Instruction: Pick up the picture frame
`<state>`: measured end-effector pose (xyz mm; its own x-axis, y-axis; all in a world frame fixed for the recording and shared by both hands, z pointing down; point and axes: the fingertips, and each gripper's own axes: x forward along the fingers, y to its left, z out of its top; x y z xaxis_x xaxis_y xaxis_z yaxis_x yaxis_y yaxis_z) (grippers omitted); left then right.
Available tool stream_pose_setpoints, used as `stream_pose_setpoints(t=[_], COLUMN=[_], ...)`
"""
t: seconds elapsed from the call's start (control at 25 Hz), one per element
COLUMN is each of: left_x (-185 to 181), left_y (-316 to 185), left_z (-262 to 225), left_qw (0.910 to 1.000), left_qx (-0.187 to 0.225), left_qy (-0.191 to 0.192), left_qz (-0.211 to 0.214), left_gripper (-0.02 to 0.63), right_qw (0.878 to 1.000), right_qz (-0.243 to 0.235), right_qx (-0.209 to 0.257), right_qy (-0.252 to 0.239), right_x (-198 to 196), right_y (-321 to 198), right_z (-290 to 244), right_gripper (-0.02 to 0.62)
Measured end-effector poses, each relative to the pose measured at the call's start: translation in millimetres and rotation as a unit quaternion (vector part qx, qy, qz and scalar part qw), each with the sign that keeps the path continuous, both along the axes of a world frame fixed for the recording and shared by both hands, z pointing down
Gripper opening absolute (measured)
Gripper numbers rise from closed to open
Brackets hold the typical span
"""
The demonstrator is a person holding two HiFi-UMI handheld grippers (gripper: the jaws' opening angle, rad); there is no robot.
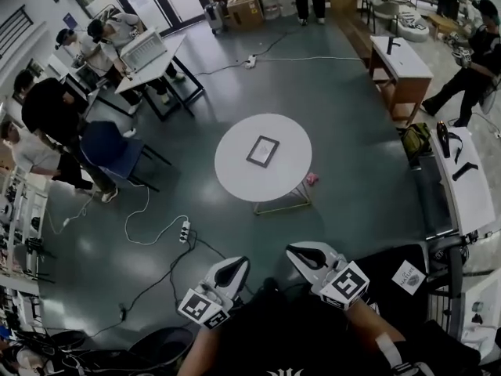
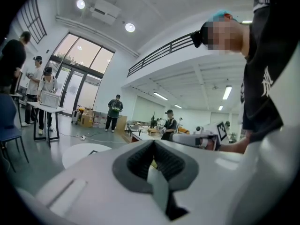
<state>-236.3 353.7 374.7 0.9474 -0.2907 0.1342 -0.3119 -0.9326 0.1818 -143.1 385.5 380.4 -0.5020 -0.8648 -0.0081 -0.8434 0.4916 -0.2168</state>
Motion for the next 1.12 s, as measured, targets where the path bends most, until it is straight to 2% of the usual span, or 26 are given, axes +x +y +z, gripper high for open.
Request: stream_pose_setpoints(t=[0.28, 0.56, 0.8, 1.12], left_x=[6.4, -6.8, -10.1, 39.1], left_y=[7.1, 0.9, -18.9, -79.8], left_z=[-6.9, -14.7, -7.9, 7.9], left_qw=[0.9993, 0.9994, 0.9993, 0.9973], left_qx=[-0.011, 0.003, -0.011, -0.031], left_qy=[-0.006, -0.016, -0.019, 0.009], left_qz=[0.036, 0.029, 0.029, 0.065], left_gripper=[0.002, 0.002, 0.002, 0.002], right_qw=[1.000, 1.000, 0.999, 1.000], right_qz=[-0.026, -0.024, -0.034, -0.013], right_qx=[-0.004, -0.001, -0.001, -0.017], right_qy=[0.003, 0.000, 0.004, 0.007], right_x=[-3.5, 4.8, 0.9, 36.4], right_y=[-9.1, -18.2, -34.4, -67.8], right_z=[-3.5, -5.4, -3.6, 1.1], right_gripper=[-0.002, 0.000, -0.002, -0.002])
